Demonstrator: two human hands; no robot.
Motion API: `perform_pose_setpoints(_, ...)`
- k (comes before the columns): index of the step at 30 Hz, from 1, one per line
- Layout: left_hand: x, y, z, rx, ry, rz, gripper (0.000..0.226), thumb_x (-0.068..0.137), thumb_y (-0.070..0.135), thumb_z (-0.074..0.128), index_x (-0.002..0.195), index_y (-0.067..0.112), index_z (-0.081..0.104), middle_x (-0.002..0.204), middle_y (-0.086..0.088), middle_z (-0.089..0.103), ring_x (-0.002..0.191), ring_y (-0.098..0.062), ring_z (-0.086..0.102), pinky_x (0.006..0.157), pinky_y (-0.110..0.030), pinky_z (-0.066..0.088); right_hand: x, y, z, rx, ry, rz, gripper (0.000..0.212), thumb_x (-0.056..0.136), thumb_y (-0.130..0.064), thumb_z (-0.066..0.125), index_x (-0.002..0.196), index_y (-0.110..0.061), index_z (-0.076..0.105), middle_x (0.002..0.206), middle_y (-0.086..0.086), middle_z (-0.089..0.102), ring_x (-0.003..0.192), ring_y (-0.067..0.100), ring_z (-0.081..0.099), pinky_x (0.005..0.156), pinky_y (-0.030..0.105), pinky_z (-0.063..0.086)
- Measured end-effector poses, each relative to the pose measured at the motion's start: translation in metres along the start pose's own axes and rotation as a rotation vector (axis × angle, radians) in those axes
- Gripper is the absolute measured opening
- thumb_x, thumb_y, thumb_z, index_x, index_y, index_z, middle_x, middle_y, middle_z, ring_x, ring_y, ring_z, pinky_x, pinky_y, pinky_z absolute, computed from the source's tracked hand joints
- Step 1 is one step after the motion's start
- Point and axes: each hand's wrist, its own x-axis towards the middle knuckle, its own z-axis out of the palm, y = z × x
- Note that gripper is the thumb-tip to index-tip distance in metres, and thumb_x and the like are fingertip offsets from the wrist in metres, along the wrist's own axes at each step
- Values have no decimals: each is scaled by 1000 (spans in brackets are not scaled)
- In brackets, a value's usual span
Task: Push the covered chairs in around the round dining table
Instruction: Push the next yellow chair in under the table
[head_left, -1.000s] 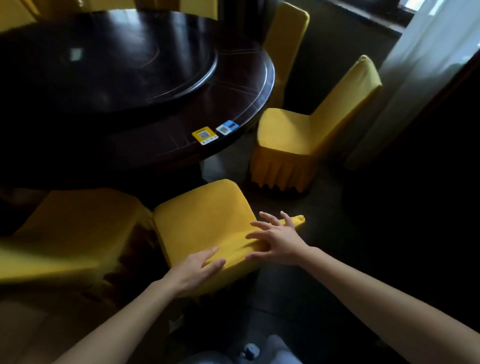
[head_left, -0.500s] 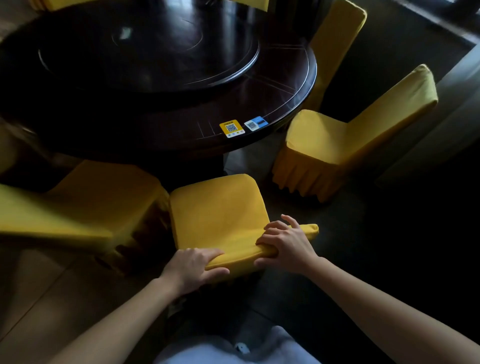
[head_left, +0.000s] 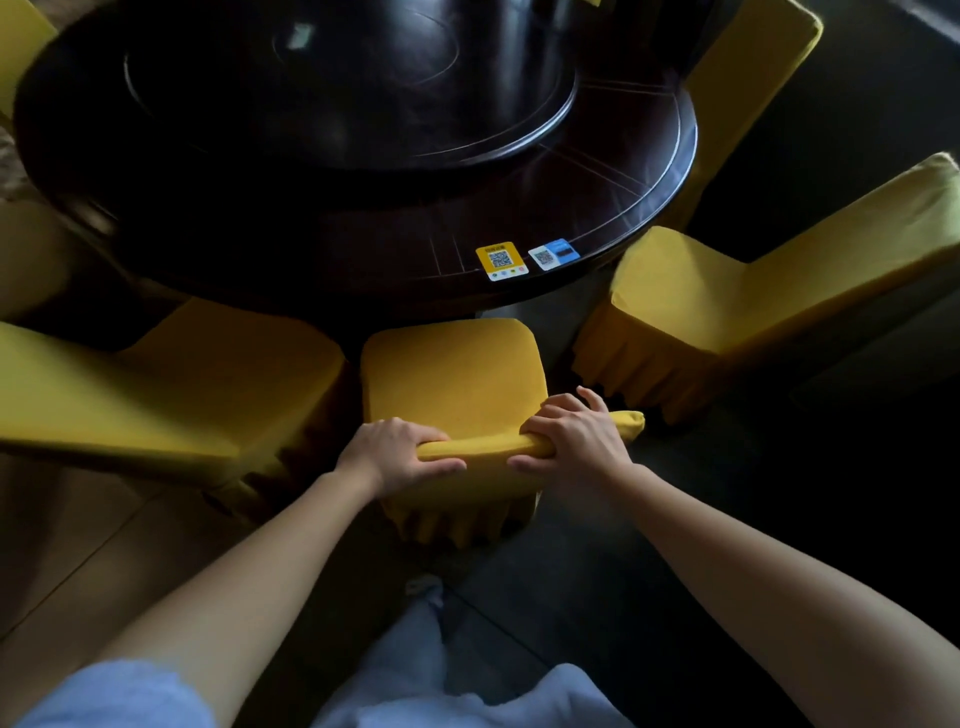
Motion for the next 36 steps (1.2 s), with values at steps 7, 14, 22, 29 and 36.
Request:
perform_pose_setpoints(7,46,-21,-19,-29,-16,-10,101,54,98,12,113,35,65,93,9,69,77,-7,61,66,-27,55,51,16,-7,-17,-44,35,91,65,-93,9,107,-35,66,105,-11,68,110,15,57,110,45,26)
perform_pose_setpoints(14,74,-37,-29,-76,18,-8,93,58,96,21,109,33,68,99,11,69,82,-7,62,67,-27,55,83,27,-9,-36,-28,0,84,70,-90,15,107,-35,67,104,-12,68,107,14,58,110,44,27)
perform_pose_setpoints(22,101,-48,-36,-83,31,-26,100,55,97,16,109,31,68,104,9,68,86,-9,60,67,-26,51,112,39,-14,-16,-61,19,80,71,-89,20,109,-35,66,105,-13,68,108,13,58,111,43,27)
perform_pose_setpoints(29,111,-49,-37,-68,-75,-79,93,59,92,29,118,29,63,114,8,64,97,-11,58,77,-31,52,117,46,-14,-10,-63,3,81,71,-89,20,108,-34,66,105,-12,68,104,12,60,107,39,31)
perform_pose_setpoints(36,111,-50,-38,-78,-90,-92,79,66,84,39,116,29,64,113,6,64,96,-11,58,75,-30,51,117,41,-17,-8,-84,26,89,67,-92,12,108,-34,65,103,-11,68,102,12,61,107,40,31)
